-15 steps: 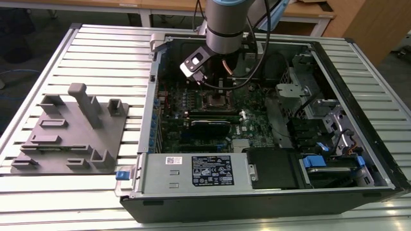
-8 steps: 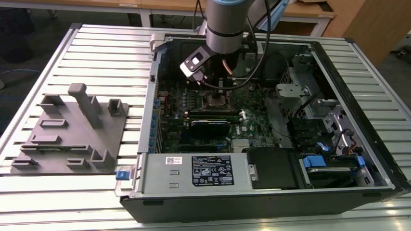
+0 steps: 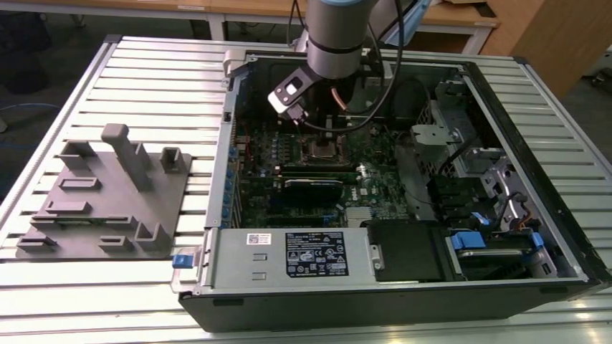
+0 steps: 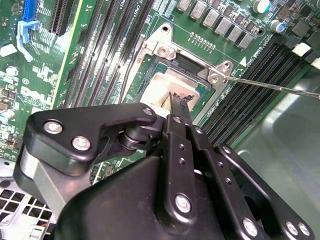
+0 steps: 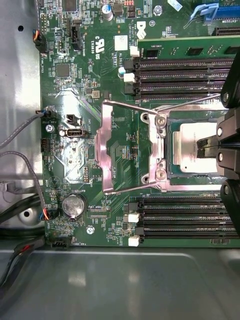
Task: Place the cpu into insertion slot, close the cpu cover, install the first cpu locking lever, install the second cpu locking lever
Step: 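Close the cpu cover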
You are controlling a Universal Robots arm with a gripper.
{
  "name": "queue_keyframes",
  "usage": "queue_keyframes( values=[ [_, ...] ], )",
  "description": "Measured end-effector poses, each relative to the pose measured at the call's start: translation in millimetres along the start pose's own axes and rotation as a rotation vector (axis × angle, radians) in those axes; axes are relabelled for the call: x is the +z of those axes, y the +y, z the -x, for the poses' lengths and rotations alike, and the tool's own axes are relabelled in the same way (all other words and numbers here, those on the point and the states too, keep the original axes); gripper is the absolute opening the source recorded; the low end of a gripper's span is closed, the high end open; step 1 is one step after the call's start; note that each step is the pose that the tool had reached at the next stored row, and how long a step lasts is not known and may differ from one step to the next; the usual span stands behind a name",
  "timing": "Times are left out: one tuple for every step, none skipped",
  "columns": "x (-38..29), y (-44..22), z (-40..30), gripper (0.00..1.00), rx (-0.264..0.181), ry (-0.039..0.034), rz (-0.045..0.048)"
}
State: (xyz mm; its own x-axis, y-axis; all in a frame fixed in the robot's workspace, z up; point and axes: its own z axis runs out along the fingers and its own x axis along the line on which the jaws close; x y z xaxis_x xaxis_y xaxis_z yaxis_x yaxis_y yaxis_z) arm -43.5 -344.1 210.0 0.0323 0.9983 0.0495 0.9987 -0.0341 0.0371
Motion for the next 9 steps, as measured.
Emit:
queue_keyframes(
  values=[
    [-0.6, 0.0, 0.0, 0.11, 0.0, 0.0, 0.0],
    [-1.2, 0.1, -0.1, 0.11, 0.0, 0.0, 0.0],
    [-1.8, 0.1, -0.1, 0.11, 0.0, 0.0, 0.0],
    [-2.5, 0.1, -0.1, 0.11, 0.0, 0.0, 0.0],
    [-3.3, 0.2, -0.2, 0.11, 0.0, 0.0, 0.0],
    [-4.2, 0.2, -0.2, 0.11, 0.0, 0.0001, 0.0],
    [-5.4, 0.2, -0.3, 0.11, 0.0, 0.0, 0.0],
    [-6.7, 0.3, -0.4, 0.11, 0.0, 0.0, 0.0],
    [-8.1, 0.3, -0.4, 0.11, 0.0, 0.0, 0.0]
  ],
)
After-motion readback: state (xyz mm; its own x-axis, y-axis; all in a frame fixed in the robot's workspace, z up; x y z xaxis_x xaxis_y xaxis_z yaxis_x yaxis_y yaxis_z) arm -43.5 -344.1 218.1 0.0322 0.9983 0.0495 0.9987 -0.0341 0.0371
